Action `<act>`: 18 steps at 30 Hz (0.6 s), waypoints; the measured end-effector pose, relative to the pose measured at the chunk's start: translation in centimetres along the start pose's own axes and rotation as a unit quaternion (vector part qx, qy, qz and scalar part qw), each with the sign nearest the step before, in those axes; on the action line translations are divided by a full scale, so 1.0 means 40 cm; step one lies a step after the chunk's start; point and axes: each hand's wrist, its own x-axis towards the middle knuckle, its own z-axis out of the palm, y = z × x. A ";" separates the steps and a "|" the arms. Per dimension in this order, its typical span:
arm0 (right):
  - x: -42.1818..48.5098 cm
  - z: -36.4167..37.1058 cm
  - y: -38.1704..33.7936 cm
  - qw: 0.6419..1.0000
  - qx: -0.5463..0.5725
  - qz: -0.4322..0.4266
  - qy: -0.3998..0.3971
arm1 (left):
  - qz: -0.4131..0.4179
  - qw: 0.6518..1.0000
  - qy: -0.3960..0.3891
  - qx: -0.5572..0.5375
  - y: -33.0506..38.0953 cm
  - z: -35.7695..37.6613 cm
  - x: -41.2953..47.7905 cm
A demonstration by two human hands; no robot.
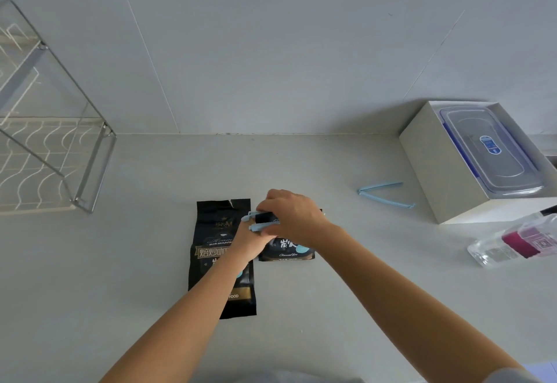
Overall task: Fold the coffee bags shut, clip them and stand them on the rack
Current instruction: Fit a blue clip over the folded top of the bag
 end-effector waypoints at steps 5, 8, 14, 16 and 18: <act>0.015 0.004 -0.017 1.000 0.026 0.002 0.007 | -0.021 1.000 0.000 -0.020 0.000 0.000 0.000; 0.009 0.017 -0.017 0.999 0.035 0.004 0.025 | -0.020 0.999 0.006 -0.025 0.006 -0.001 -0.002; 0.014 0.048 -0.036 0.994 0.026 0.033 0.101 | -0.012 0.999 0.016 -0.047 0.015 -0.002 -0.011; 0.018 0.052 -0.036 0.992 0.033 0.041 0.112 | -0.019 0.998 0.015 -0.060 0.015 -0.004 -0.014; 0.021 0.052 -0.035 0.991 0.046 0.052 0.116 | -0.023 0.998 0.000 -0.064 0.015 -0.007 -0.020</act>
